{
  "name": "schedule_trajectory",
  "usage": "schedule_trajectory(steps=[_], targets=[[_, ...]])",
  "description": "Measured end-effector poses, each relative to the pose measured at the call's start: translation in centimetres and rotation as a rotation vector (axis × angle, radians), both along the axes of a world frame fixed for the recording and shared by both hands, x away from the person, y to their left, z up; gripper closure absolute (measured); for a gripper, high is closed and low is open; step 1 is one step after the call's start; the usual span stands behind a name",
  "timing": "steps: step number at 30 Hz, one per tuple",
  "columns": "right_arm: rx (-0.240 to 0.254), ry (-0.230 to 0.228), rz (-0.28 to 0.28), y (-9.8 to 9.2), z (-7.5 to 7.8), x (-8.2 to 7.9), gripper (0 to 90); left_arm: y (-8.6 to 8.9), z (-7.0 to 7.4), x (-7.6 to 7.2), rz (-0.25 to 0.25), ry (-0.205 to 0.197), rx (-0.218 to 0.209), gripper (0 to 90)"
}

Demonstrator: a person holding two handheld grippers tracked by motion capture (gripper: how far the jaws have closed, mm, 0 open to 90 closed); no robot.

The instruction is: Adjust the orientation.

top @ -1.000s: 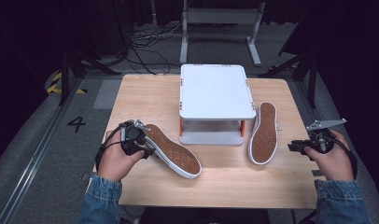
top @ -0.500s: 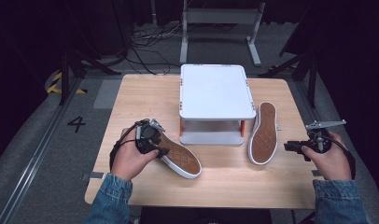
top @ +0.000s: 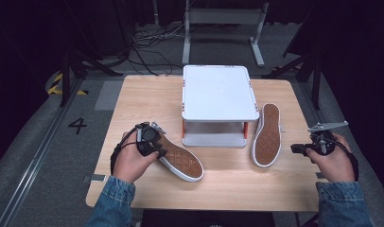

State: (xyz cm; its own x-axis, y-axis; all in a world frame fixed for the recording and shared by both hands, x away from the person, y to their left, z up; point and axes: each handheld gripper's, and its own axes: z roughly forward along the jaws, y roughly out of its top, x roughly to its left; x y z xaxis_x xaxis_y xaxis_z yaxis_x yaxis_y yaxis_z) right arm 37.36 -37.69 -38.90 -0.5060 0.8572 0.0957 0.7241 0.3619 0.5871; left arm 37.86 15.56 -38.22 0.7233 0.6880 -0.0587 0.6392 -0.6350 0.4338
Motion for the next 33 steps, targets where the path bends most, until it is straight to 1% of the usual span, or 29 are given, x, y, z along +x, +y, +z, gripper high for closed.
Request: schedule_trajectory(steps=[3,6,9,10,11,12,13,14,18,20,22,23,24,26,28,30,31,33], targets=[[0.004,-0.019,0.000,-0.1,0.3,0.0,84.5,0.1,-0.3,-0.6,0.001,0.021,0.037,68.4],[0.016,-0.018,-0.003,-0.1,0.4,0.1,83.7,0.0,-0.9,-1.1,0.010,0.062,0.080,67.2],[0.015,-0.018,0.003,0.0,0.4,0.4,83.1,-0.3,-1.9,-1.5,0.013,0.112,0.165,64.8],[0.015,-0.018,0.003,0.0,0.4,0.4,83.1,-0.2,-2.1,-1.6,0.020,0.124,0.167,64.8],[0.014,-0.019,0.006,0.0,0.4,0.4,83.0,-0.1,-2.3,-1.5,0.027,0.137,0.164,64.7],[0.012,-0.018,0.008,0.1,0.4,0.4,82.9,0.2,-2.6,-1.4,0.028,0.147,0.152,63.7],[0.011,-0.021,0.011,0.1,0.4,0.5,82.8,0.5,-2.6,-1.4,0.035,0.163,0.137,63.5],[0.010,-0.018,0.011,0.2,0.4,0.5,82.6,0.7,-2.7,-1.4,0.036,0.159,0.116,63.7],[0.007,-0.026,0.017,0.3,0.4,0.4,81.8,0.9,-2.5,-1.3,0.024,0.164,0.080,62.5],[0.009,-0.024,0.012,0.3,0.5,0.4,81.8,0.8,-1.9,-1.3,0.012,0.151,0.058,62.4],[0.006,-0.027,0.007,0.2,0.5,0.2,81.8,0.8,-0.9,-1.4,0.018,0.124,0.029,64.0],[0.008,-0.029,0.004,0.1,0.6,0.2,81.8,0.7,-0.3,-1.4,0.011,0.102,0.016,65.4],[0.009,-0.030,0.006,0.0,0.6,0.1,81.8,0.5,0.4,-1.4,0.002,0.074,-0.007,66.5],[0.009,-0.029,-0.002,-0.1,0.5,-0.2,81.4,-0.4,1.6,-1.3,-0.014,0.027,-0.047,69.8],[0.007,-0.021,-0.005,-0.3,0.3,-0.5,81.3,-1.1,1.9,-0.9,-0.028,0.005,-0.068,71.1],[0.004,-0.013,-0.013,-0.5,0.1,-0.9,81.3,-1.9,1.7,-0.3,-0.039,0.004,-0.073,72.2],[0.004,-0.013,-0.013,-0.5,0.1,-0.9,81.3,-1.9,1.7,-0.3,-0.039,0.004,-0.073,72.1],[0.000,-0.011,-0.025,-0.7,0.0,-1.4,80.9,-2.4,1.2,0.1,-0.054,0.029,-0.055,70.7]])
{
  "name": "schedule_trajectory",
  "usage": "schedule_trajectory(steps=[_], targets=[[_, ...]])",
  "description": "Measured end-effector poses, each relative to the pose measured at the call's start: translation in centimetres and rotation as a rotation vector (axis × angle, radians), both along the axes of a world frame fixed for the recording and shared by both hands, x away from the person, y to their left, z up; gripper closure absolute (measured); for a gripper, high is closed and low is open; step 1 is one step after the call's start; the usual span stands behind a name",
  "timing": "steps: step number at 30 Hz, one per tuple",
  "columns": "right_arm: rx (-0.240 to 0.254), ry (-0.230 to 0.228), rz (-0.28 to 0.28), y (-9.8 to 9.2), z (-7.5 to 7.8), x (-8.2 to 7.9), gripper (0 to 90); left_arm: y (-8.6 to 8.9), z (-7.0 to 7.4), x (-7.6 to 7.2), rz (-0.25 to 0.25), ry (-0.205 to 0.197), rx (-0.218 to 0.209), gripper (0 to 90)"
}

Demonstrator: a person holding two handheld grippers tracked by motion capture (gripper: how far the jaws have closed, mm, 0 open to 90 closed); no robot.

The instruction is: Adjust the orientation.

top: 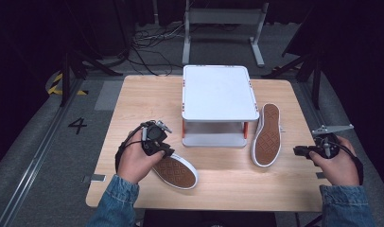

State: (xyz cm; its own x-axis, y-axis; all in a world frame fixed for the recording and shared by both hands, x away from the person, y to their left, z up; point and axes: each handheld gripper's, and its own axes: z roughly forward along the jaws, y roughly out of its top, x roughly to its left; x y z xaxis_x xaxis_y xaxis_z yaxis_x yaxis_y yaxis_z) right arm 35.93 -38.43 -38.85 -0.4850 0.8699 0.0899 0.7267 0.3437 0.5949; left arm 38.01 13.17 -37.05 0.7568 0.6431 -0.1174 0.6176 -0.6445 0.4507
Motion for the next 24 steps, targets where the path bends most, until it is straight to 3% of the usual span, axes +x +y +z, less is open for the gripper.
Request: schedule_trajectory(steps=[5,15,18,20,24], targets=[[0.000,-0.003,-0.004,-0.2,0.0,-0.2,80.7,0.0,-0.7,0.2,0.008,0.061,0.025,71.7],[0.001,-0.011,0.022,0.6,0.4,0.6,79.9,1.8,-0.6,-0.9,0.059,0.072,-0.023,71.5],[0.000,-0.019,0.028,0.9,0.5,0.9,79.9,3.0,-0.4,-1.5,0.093,0.128,-0.038,72.3],[-0.004,-0.022,0.029,1.0,0.6,1.1,79.9,3.8,-0.4,-2.3,0.099,0.166,-0.049,78.1],[-0.003,-0.025,0.035,1.1,0.8,1.3,79.9,5.1,-0.3,-3.2,0.109,0.204,-0.043,80.8]])
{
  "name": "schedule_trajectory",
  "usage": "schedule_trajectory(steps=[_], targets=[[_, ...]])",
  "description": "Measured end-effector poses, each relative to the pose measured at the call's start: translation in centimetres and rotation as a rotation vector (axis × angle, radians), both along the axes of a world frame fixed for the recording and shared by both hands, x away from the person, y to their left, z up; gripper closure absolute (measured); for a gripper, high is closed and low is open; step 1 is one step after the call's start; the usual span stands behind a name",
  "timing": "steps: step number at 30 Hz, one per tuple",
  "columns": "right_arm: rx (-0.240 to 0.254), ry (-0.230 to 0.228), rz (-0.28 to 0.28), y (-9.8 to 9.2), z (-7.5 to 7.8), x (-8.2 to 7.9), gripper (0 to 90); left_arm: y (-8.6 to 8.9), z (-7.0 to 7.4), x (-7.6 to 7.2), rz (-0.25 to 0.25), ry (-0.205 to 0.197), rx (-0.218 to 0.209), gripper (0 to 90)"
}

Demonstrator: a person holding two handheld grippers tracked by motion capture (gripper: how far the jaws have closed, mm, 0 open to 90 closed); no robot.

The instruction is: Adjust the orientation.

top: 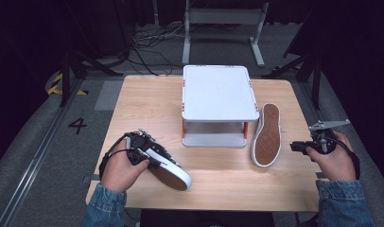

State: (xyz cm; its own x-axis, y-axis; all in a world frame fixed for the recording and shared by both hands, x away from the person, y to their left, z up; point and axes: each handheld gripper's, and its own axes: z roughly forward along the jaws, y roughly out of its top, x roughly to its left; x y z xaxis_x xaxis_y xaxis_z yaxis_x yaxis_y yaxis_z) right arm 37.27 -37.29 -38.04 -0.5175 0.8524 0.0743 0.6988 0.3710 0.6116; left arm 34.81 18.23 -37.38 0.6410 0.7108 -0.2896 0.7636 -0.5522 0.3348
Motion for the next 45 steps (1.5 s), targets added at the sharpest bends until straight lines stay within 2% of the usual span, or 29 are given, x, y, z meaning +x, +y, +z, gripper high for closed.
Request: schedule_trajectory(steps=[3,4,5,9,10,11,12,13,14,16,17,20,22,25,27,30,31,33,35,36,39,41,42,44,45], targets=[[-0.001,-0.008,0.011,0.3,0.2,0.2,79.7,0.6,0.0,-0.8,0.013,0.027,0.024,80.9],[-0.003,-0.011,0.014,0.4,0.3,0.3,79.7,1.0,0.1,-1.2,0.014,0.051,0.041,81.1],[-0.001,-0.016,0.016,0.4,0.4,0.3,79.6,1.0,0.1,-1.2,0.014,0.051,0.041,81.3],[0.000,-0.022,0.013,0.4,0.7,0.3,79.6,2.0,-0.2,-2.2,0.009,0.131,0.091,81.7],[-0.003,-0.024,0.013,0.4,0.7,0.2,79.6,2.3,-0.7,-2.4,-0.019,0.185,0.130,84.3],[-0.003,-0.024,0.013,0.4,0.7,0.2,79.6,2.3,-0.7,-2.4,-0.019,0.185,0.130,85.0],[-0.003,-0.027,0.016,0.4,0.6,0.2,79.5,2.5,-1.6,-2.5,-0.026,0.247,0.178,84.9],[-0.004,-0.027,0.015,0.4,0.6,0.2,79.5,2.4,-2.1,-2.5,-0.043,0.272,0.210,85.0],[-0.004,-0.027,0.015,0.4,0.6,0.2,79.5,2.4,-2.1,-2.5,-0.043,0.272,0.210,85.0],[-0.010,-0.027,0.018,0.5,0.6,0.3,79.4,2.0,-3.5,-2.4,-0.079,0.311,0.275,85.0],[-0.007,-0.027,0.020,0.6,0.5,0.3,79.1,1.5,-4.6,-2.2,-0.095,0.336,0.275,84.9],[-0.009,-0.026,0.023,0.7,0.4,0.4,78.7,0.6,-5.1,-1.9,-0.113,0.341,0.250,84.8],[-0.009,-0.020,0.020,0.7,0.3,0.4,78.6,-0.5,-5.1,-1.5,-0.125,0.317,0.232,81.8],[-0.007,-0.015,0.016,0.5,0.0,0.4,78.2,-1.8,-5.1,-0.5,-0.125,0.309,0.194,81.2],[-0.006,-0.012,0.016,0.4,0.0,0.3,78.1,-2.0,-5.1,-0.3,-0.120,0.304,0.185,81.2],[-0.007,-0.018,0.006,0.2,0.0,0.0,77.8,-2.8,-4.6,0.0,-0.119,0.244,0.163,79.8],[-0.007,-0.018,0.006,0.2,0.0,0.0,77.8,-2.8,-4.6,0.0,-0.119,0.244,0.163,78.9],[-0.006,-0.013,-0.001,0.2,0.0,-0.1,77.3,-3.5,-4.1,0.3,-0.126,0.205,0.157,78.6],[-0.006,-0.014,0.004,0.2,-0.1,-0.2,77.0,-4.1,-4.3,0.6,-0.143,0.223,0.174,76.0],[-0.009,-0.013,0.000,0.3,-0.1,-0.2,76.8,-4.7,-4.9,0.7,-0.165,0.242,0.207,75.4],[-0.011,-0.010,0.005,0.3,-0.3,-0.2,76.6,-5.2,-5.7,0.8,-0.182,0.256,0.221,74.2],[-0.010,-0.007,0.004,0.2,-0.3,-0.3,76.2,-5.4,-5.8,0.5,-0.200,0.270,0.227,69.5],[-0.015,-0.013,0.000,0.1,-0.3,-0.3,75.9,-5.6,-5.6,0.1,-0.220,0.264,0.226,60.6],[-0.013,-0.013,0.000,0.1,-0.2,-0.4,75.8,-5.6,-5.5,0.0,-0.234,0.250,0.225,58.2],[-0.009,-0.014,-0.001,0.0,-0.2,-0.4,75.7,-5.6,-5.3,-0.3,-0.248,0.238,0.223,54.0]])
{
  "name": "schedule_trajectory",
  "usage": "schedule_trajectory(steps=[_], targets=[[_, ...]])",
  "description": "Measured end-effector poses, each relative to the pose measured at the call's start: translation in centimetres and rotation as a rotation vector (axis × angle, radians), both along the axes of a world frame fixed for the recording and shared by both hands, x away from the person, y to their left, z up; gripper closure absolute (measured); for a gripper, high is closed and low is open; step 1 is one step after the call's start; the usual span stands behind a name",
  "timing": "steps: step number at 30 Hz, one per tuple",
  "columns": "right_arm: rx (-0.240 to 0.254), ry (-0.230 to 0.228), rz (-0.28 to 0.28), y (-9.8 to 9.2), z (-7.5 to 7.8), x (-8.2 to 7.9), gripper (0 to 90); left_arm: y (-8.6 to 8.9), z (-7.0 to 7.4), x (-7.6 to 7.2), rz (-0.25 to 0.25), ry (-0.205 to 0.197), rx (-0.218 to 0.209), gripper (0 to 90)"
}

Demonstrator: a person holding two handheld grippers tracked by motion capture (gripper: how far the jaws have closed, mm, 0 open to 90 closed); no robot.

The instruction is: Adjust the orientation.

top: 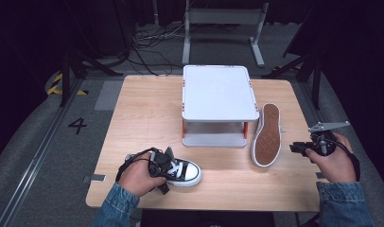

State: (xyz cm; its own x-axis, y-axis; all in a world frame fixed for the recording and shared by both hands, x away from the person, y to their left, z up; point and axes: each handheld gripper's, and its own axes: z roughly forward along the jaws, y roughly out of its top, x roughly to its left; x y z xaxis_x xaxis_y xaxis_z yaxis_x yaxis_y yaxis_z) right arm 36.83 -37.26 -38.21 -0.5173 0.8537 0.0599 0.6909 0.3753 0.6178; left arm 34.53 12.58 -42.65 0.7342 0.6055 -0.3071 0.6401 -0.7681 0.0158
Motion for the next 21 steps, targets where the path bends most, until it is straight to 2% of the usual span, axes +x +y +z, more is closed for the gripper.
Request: schedule_trajectory(steps=[3,6,8,10,12,13,15,16,18,19,20,21], targets=[[0.001,-0.012,-0.002,-0.2,0.1,-0.1,74.8,0.2,1.1,-0.5,-0.006,-0.040,-0.010,48.4],[0.002,-0.012,-0.006,-0.3,0.1,-0.1,74.0,1.5,3.6,-1.0,0.015,-0.146,-0.056,40.7],[0.002,-0.013,-0.006,-0.3,0.1,-0.2,73.6,2.5,4.8,-1.1,0.052,-0.210,-0.079,36.8],[0.002,-0.011,-0.006,-0.3,0.1,-0.2,73.3,4.1,5.9,-0.9,0.100,-0.279,-0.085,33.3],[-0.001,-0.009,-0.003,-0.3,0.0,-0.3,73.1,5.3,6.1,-0.6,0.139,-0.318,-0.058,31.4],[-0.003,-0.009,-0.003,-0.3,0.0,-0.3,73.1,6.2,6.2,-0.3,0.176,-0.348,-0.042,31.8],[-0.004,-0.008,-0.005,-0.3,0.0,-0.4,73.1,7.3,6.2,0.4,0.239,-0.395,-0.037,32.3],[-0.005,-0.010,-0.007,-0.3,-0.1,-0.4,73.1,7.5,6.2,0.8,0.243,-0.406,-0.033,34.3],[-0.007,-0.008,-0.011,-0.4,-0.2,-0.6,73.1,7.5,5.9,1.1,0.235,-0.397,-0.037,34.8],[-0.010,-0.002,-0.016,-0.4,-0.2,-0.7,73.1,7.3,5.3,1.7,0.194,-0.375,-0.028,35.4],[-0.010,-0.002,-0.016,-0.4,-0.2,-0.7,73.1,7.3,5.3,1.7,0.194,-0.375,-0.028,36.6],[-0.012,0.000,-0.019,-0.6,-0.3,-0.9,72.7,7.2,4.9,2.2,0.186,-0.361,0.004,36.9]])
